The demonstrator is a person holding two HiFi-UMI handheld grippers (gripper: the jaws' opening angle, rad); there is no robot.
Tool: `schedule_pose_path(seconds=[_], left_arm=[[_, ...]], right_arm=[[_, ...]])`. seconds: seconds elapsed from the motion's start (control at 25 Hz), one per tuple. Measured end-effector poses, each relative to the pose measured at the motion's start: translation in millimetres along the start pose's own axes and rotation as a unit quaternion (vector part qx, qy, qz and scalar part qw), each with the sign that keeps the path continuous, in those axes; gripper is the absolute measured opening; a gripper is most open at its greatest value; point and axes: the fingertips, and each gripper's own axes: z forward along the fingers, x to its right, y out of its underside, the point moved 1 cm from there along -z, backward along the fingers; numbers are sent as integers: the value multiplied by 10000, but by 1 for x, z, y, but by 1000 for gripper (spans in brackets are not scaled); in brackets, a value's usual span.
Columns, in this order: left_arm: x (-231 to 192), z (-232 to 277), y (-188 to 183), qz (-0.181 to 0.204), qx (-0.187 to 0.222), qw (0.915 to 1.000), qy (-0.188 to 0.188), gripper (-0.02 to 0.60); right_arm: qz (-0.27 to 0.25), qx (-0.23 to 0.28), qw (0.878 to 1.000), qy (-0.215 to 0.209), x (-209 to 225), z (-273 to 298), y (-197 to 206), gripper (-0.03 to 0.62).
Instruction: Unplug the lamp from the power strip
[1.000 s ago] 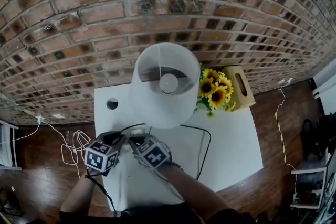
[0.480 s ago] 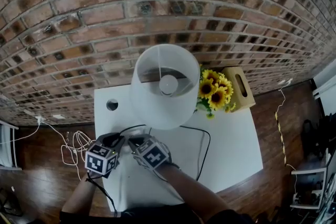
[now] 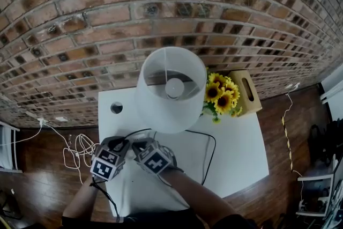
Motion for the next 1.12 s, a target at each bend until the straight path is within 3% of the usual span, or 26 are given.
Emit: schedule_pose_path(seconds=[0.12,0.4,0.64,0.92,1.12], left_arm=[[3,-1,2,332,10,9994,-92,95],[2,-5,4,90,27,9999,-73,95],[-5,-3,1,-419,2,9991,53,94],[-2,-3,2,-173,15,9998,-48,94],[-2,-6,2,-319,202,9992,-102,94]], right_arm=[[-165,56,9998,12,0,1,-4,5],[-100,-12,9999,32,-1,1,-1,5],[-29,41,10000,5,-1,1,-2,5],[90,-26,10000,-24,0,2,1,5],[157,-16,9998,-78,-1,0,0,5]])
